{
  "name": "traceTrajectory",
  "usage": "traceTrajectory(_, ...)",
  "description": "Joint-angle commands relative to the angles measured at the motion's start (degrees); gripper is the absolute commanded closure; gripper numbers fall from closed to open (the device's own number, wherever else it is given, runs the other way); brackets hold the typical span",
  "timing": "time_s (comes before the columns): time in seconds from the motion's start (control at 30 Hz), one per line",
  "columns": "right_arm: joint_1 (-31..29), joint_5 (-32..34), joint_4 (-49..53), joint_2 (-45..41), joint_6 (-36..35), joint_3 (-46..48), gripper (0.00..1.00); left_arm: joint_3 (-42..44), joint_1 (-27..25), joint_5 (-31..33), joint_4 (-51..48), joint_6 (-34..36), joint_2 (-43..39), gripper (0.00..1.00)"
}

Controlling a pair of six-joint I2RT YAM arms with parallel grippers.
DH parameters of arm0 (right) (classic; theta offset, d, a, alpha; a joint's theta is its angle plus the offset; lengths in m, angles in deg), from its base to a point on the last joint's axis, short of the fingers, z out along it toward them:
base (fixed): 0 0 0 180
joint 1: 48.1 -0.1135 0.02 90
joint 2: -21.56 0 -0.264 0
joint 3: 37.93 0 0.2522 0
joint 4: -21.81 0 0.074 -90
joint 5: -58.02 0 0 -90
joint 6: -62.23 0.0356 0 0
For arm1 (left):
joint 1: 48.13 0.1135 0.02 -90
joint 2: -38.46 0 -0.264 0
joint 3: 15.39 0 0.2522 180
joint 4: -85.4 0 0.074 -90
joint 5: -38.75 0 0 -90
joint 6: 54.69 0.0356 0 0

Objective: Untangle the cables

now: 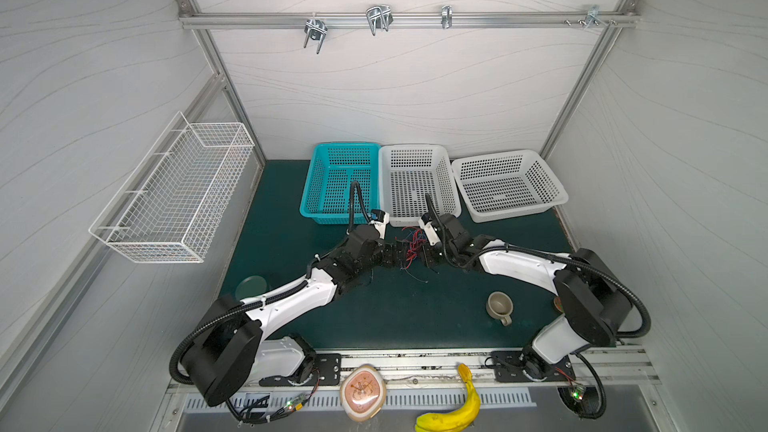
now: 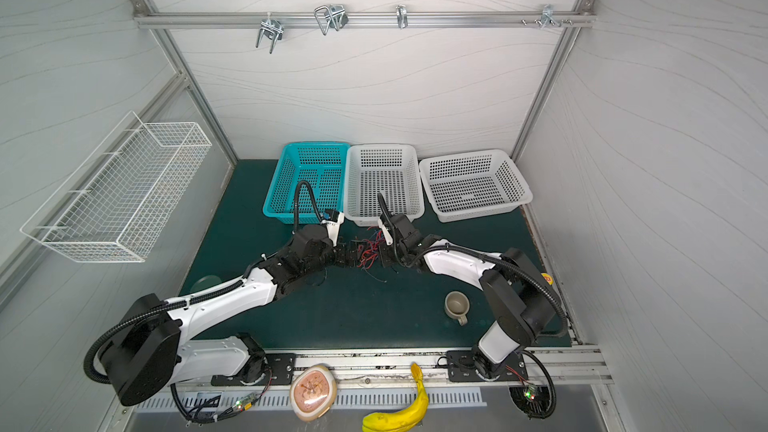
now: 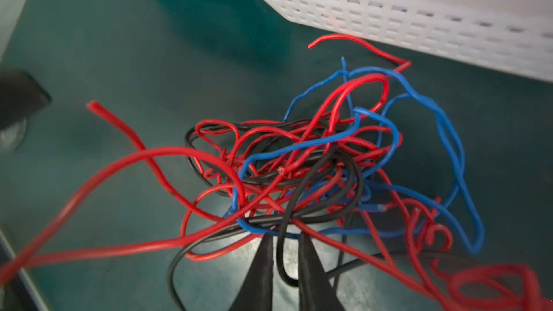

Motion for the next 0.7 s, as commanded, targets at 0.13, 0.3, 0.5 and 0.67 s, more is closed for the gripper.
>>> traceTrajectory(0.13,-0.88,0.62,-0.27,-0.49,-0.01,-1.69,1.0,-3.54,-1.05,-0.34,-1.65,0.09,2.98,0.08)
traceTrajectory(0.3,-0.99,0.69,-0.15,-3.77,-0.93,-1.56,1.0,-3.45,-1.24,-0.2,-1.88,-0.09,5.05,0.09)
traceTrajectory(0.5,-0.91,-1.13,-3.03,-8.26,-0.82,-0.59,1.0,-5.77,-1.19,0.23,-3.33,-0.61,10.31,0.3)
traceTrajectory(0.67,-0.91,-2.75,-3.89,-10.97,-1.38,-0.72,1.0,-7.01,-1.31,-1.22,-2.79,-1.47,13.01,0.5)
